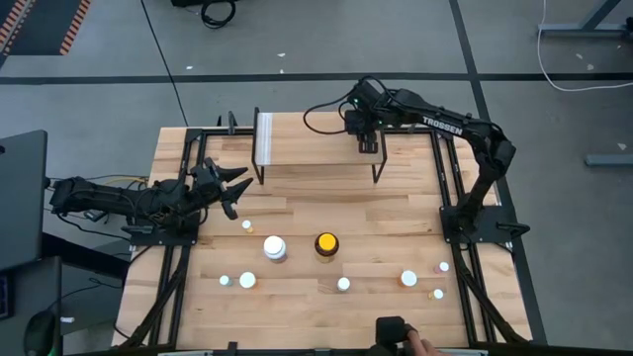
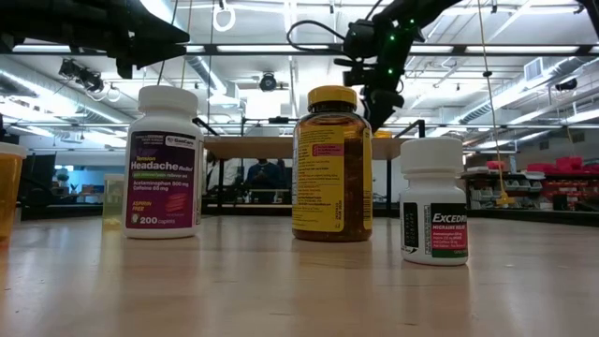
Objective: Pick and place medicine bottles onto shelf by color
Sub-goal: Put the top small orange medicine bottle on the shelf
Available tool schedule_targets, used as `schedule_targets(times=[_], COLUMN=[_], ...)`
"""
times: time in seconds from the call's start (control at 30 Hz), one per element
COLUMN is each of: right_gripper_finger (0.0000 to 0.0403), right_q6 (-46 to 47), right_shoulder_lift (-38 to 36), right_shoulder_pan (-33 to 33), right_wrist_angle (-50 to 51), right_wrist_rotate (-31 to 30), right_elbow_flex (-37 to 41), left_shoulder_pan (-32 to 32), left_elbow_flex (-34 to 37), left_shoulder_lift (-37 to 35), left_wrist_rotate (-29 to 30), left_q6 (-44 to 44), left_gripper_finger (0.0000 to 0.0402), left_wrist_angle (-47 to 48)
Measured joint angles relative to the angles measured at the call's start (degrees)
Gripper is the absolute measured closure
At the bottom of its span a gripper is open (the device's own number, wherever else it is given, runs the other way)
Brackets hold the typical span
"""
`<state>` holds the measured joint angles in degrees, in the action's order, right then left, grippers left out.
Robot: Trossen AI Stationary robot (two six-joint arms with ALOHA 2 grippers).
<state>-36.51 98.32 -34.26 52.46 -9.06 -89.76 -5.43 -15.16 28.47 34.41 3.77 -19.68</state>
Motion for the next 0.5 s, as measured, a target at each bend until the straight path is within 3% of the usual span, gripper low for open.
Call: schedule_targets(times=[0.2,0.5], right_gripper_finger=[0.0164,0.0174], right_q6=[2.17,2.63], right_shoulder_lift=[0.14,0.14], right_shoulder_pan=[-0.87,-1.15], right_wrist_angle=[0.1,0.04], right_wrist_rotate=[1.77,4.37], right_elbow_flex=[0.11,0.11], left_shoulder_pan=[0.0,0.0], left_elbow_flex=[0.0,0.0], left_shoulder_lift=[0.0,0.01], left_wrist_rotate=[-0.02,-0.01], left_q6=[0.0,0.01], left_gripper_finger=[0.0228,0.0228], left_wrist_angle=[0.0,0.0])
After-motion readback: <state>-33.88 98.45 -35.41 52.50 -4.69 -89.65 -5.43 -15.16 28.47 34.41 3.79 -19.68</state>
